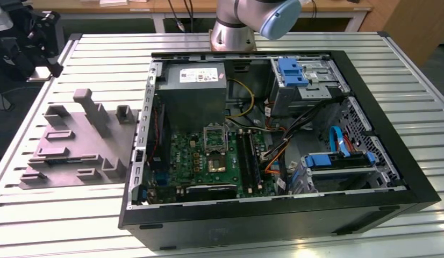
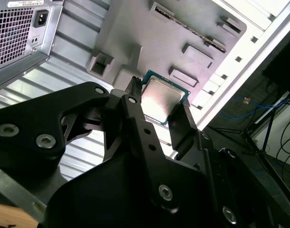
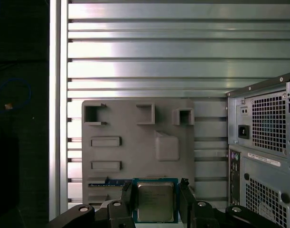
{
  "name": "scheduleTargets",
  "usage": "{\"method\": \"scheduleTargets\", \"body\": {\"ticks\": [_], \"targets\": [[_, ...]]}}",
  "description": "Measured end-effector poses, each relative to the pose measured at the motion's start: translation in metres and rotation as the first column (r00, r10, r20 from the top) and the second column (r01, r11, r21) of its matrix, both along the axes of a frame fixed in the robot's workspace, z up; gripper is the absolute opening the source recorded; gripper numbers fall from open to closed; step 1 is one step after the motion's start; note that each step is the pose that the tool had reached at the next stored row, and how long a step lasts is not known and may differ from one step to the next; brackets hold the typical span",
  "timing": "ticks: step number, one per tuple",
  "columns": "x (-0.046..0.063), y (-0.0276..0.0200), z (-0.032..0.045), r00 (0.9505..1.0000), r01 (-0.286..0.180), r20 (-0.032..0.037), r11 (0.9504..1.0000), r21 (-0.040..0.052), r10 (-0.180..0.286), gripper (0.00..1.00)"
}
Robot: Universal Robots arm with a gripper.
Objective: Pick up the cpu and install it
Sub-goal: 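Pick up the cpu and move it towards the insertion slot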
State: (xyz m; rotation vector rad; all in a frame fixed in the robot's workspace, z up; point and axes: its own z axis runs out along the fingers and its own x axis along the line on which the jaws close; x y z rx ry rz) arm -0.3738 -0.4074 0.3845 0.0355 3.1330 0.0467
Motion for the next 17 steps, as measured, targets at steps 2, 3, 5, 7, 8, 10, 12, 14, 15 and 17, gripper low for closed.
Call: {"method": "scheduleTargets", "body": {"ticks": [2, 3, 5, 7, 8, 10, 12, 14, 15, 17], "targets": [[0.0007, 0.0, 0.0, 1.0, 0.0, 0.0001, 1.0, 0.0, 0.0, 0.47], [0.001, 0.0, 0.0, 1.0, 0.0, 0.0001, 1.0, 0.0001, 0.0, 0.47], [0.0016, 0.0, 0.0, 1.0, 0.0, 0.0, 1.0, 0.0, 0.0, 0.47], [0.0022, 0.0, 0.0, 1.0, 0.0, 0.0, 1.0, 0.0, 0.0, 0.47], [0.0024, 0.0, 0.0, 1.0, 0.0, 0.0, 1.0, 0.0, 0.0, 0.47], [0.003, 0.0, 0.0, 1.0, 0.0, 0.0, 1.0, 0.0, 0.0, 0.47], [0.0036, 0.0, -0.0001, 1.0, 0.0, 0.0001, 1.0, 0.0001, 0.0, 0.47], [0.0042, 0.0, 0.0, 1.0, 0.0, 0.0, 1.0, 0.0, 0.0, 0.47], [0.0045, 0.0, 0.0, 1.0, 0.0, 0.0, 1.0, 0.0, 0.0, 0.47], [0.005, 0.0, -0.0001, 1.0, 0.0, 0.0001, 1.0, 0.0, 0.0, 0.47]]}}
